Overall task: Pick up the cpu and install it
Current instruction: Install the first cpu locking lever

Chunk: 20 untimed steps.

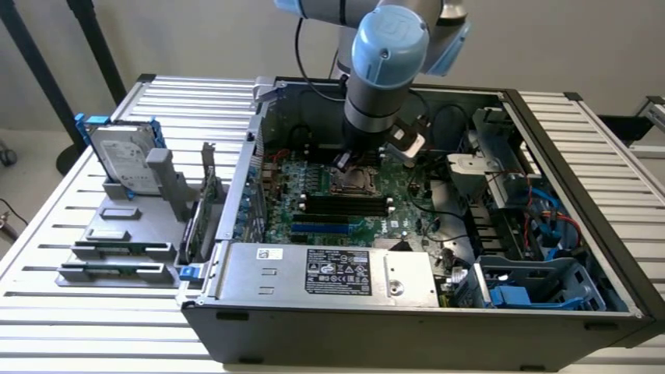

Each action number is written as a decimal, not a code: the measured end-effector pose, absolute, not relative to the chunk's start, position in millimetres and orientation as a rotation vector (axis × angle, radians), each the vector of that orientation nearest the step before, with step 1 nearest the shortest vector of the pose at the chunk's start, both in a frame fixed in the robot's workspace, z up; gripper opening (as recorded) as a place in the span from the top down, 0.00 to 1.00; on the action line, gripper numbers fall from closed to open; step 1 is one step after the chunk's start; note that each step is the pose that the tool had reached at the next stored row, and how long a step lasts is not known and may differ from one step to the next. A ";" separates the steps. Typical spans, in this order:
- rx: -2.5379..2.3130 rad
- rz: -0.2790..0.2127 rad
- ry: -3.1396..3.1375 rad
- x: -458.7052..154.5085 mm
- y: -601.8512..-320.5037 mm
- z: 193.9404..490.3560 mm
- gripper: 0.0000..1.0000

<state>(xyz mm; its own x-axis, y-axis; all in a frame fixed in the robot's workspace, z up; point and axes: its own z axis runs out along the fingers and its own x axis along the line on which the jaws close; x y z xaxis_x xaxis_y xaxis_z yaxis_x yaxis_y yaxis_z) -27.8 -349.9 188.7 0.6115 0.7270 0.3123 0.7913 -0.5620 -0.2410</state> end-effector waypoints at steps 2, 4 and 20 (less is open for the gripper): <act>-2.483 -0.251 -1.221 -25.8 -349.8 189.0 0.89; -2.482 -0.251 -1.223 -24.1 -349.9 189.0 0.89; -2.473 -0.247 -1.220 -20.8 -355.9 202.2 0.89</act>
